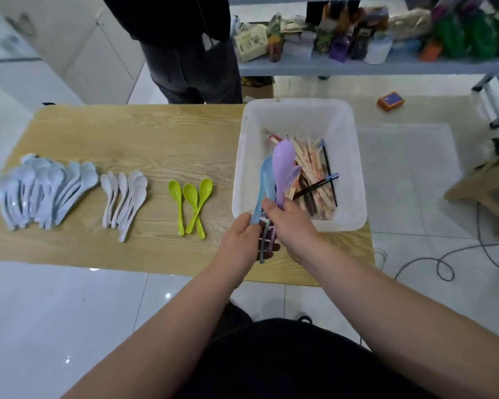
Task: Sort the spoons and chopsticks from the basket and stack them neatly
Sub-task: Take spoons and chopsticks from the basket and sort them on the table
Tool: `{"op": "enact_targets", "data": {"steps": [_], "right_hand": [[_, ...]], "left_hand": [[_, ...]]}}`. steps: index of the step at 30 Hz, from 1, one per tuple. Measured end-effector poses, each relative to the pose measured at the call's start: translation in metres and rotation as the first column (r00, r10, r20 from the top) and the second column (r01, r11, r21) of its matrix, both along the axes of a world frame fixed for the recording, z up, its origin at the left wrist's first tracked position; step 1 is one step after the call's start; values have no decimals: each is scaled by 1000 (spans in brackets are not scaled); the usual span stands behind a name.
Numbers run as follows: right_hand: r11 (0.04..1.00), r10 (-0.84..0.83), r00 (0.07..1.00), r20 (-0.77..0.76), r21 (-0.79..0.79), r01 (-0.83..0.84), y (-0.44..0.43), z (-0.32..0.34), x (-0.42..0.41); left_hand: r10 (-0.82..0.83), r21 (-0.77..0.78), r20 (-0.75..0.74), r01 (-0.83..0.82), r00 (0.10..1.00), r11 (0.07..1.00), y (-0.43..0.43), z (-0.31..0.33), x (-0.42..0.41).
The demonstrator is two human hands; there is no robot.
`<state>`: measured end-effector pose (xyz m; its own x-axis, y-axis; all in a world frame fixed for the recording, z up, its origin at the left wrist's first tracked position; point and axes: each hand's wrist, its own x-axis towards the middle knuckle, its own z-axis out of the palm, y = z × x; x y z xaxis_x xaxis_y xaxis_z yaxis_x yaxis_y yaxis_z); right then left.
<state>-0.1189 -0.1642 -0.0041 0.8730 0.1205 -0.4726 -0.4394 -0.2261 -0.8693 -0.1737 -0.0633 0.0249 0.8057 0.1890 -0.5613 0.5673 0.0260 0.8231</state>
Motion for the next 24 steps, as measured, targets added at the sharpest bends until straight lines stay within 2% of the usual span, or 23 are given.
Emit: {"op": "enact_targets", "data": {"steps": [7, 13, 18, 24], "right_hand": [[999, -11, 998, -64, -44, 8, 22, -11, -4], [992, 29, 1000, -5, -122, -29, 69, -7, 6], [970, 95, 994, 60, -229, -79, 130, -4, 7], [977, 96, 995, 2, -191, -94, 204, -20, 7]], "left_hand": [[-105, 65, -33, 107, 994, 992, 13, -11, -29], [-272, 73, -24, 273, 962, 959, 64, -17, -13], [-343, -64, -52, 340, 938, 938, 128, -20, 6], [-288, -198, -109, 263, 951, 944, 206, -42, 10]]}}
